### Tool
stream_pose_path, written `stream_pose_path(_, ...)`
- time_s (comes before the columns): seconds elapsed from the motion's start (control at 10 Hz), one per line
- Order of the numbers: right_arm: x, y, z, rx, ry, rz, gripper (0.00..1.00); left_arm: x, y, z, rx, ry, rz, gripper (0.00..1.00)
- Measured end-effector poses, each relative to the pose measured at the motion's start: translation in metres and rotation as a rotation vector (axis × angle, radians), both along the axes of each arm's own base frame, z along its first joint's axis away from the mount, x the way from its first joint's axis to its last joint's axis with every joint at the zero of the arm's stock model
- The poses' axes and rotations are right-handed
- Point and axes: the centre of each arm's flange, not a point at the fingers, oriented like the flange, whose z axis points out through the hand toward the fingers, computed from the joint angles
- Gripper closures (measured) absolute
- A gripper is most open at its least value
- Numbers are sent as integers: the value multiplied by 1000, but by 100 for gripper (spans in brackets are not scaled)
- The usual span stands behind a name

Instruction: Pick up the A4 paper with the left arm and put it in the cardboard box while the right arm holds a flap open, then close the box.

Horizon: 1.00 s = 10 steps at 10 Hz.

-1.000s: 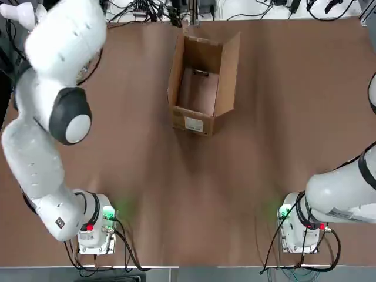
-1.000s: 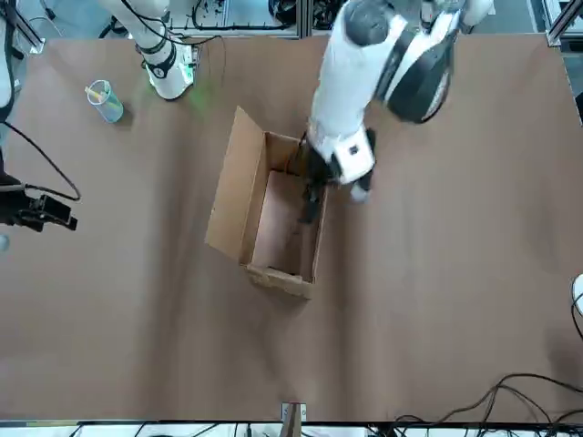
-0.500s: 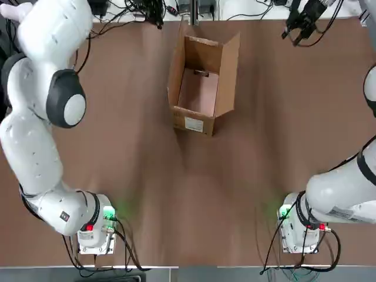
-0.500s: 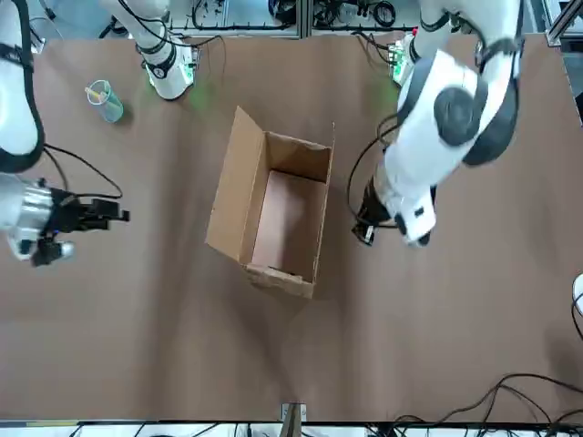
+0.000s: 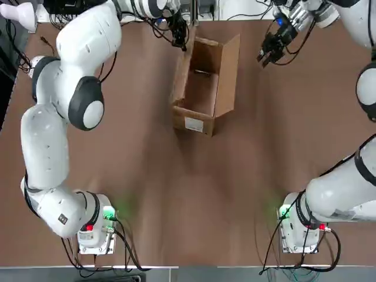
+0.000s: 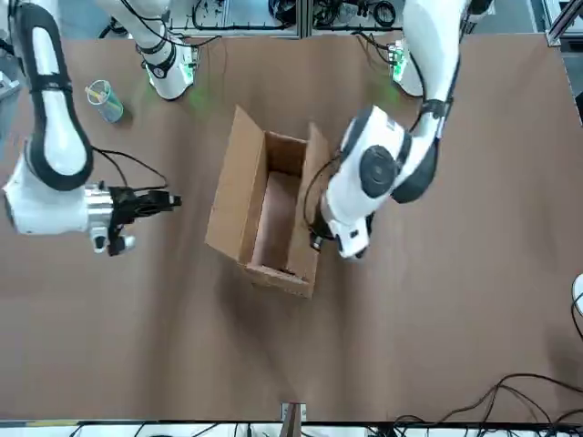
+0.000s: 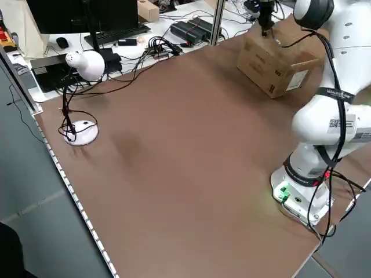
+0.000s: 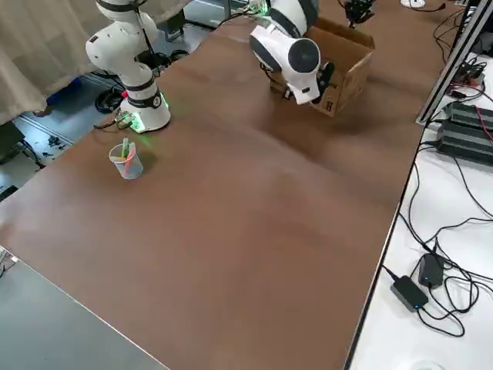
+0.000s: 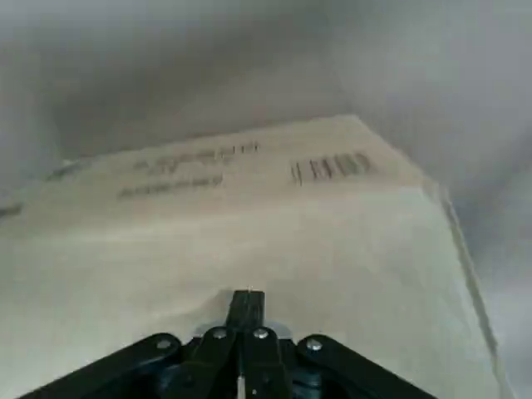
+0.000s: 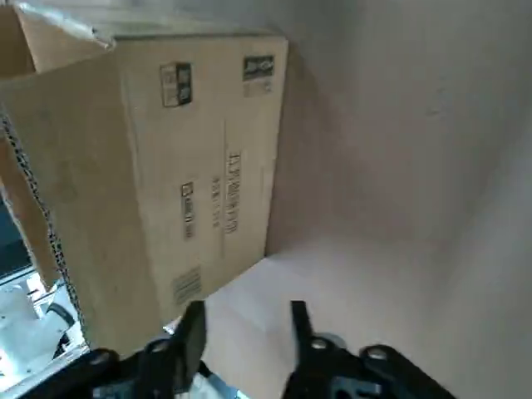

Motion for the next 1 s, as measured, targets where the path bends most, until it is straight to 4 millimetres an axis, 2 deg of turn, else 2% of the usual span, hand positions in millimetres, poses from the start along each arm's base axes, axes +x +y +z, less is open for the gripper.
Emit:
stream_pose_path(0.1,-7,28,-6,14,9,25,76,-5,-11,4,-12,-17,9,99)
stream_pose_path(0.2,-15,53,-12,17,14,53,86,-7,-18,-3,-15,-25,9,99)
stream_pose_path(0.4,-30,88,-20,29,30,93,99,-7,-33,-42,-12,-34,11,99)
stream_pose_path(0.5,-33,94,-22,29,36,102,99,-5,-35,-56,-8,-34,15,99)
stream_pose_path(0.8,-36,95,-21,61,65,98,99,-5,-35,-56,-5,-37,11,99)
stream_pose_path(1.0,-36,100,-13,95,91,86,99,-5,-36,-55,-4,-39,10,99)
